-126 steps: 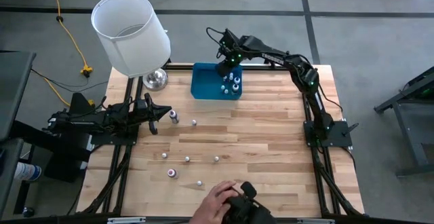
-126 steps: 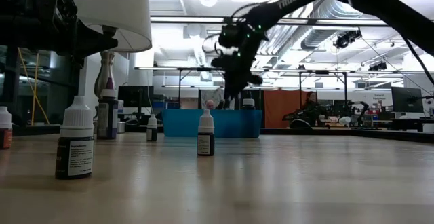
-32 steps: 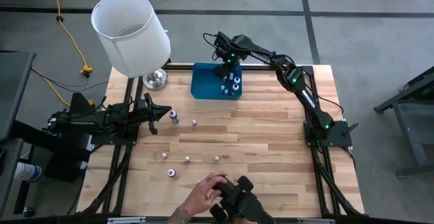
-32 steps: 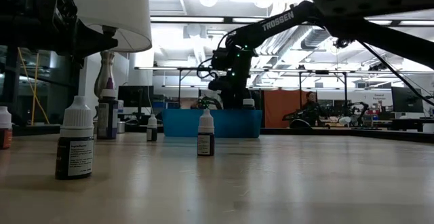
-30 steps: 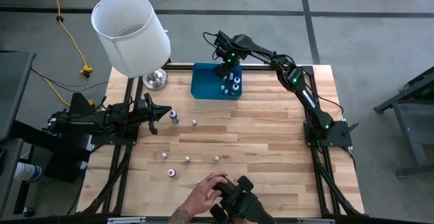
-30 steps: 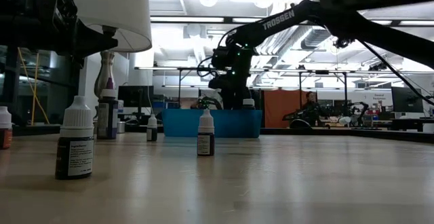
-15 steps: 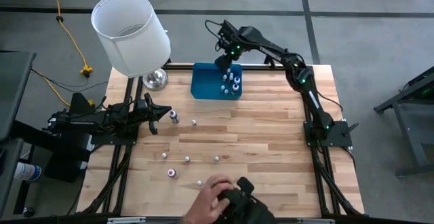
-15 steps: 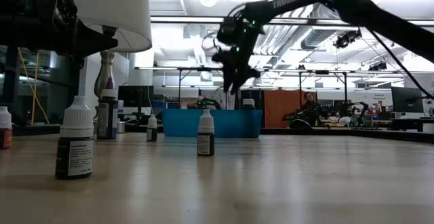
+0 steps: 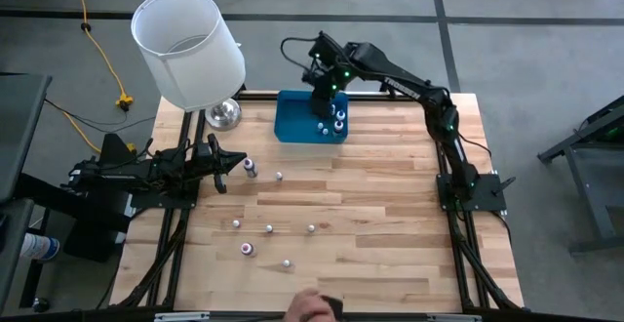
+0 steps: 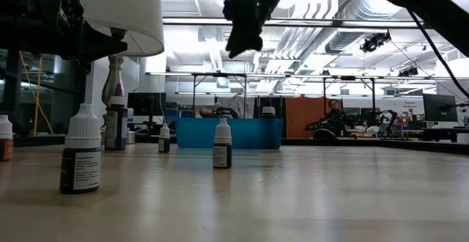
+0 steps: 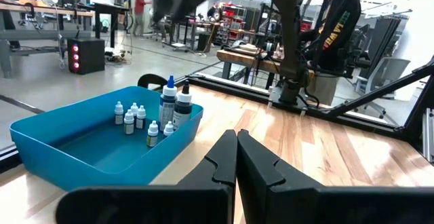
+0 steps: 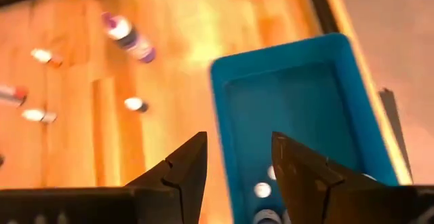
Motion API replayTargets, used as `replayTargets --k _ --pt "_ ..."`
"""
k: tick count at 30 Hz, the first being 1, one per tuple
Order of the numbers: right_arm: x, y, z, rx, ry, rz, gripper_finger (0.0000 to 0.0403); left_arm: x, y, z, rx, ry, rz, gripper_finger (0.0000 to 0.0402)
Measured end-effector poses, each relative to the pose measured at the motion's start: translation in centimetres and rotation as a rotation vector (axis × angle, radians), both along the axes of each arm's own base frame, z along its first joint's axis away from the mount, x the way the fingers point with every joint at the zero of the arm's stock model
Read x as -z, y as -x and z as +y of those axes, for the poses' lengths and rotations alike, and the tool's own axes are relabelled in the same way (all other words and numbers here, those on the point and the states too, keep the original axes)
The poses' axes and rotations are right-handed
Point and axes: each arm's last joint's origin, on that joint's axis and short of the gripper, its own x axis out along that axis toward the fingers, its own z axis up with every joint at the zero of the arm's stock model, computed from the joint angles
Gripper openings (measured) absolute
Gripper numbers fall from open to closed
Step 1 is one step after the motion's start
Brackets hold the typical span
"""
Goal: Pick & Place food coloring
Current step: Put the small light blue food coloring bottle into the blue bin
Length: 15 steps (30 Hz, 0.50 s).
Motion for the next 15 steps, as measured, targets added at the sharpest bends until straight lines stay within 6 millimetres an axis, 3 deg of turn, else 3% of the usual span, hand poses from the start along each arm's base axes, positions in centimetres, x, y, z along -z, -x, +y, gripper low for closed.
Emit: replayTargets --k 8,15 --pt "-1.2 -0.4 4.3 -0.17 0.047 0.019 0.0154 0.0 0.0 0.0 0.0 0.0 0.0 0.0" --pt "-1.2 -2.0 9.6 -0.359 0.086 0.02 0.0154 0.0 0.0 0.0 0.0 0.0 0.0 0.0"
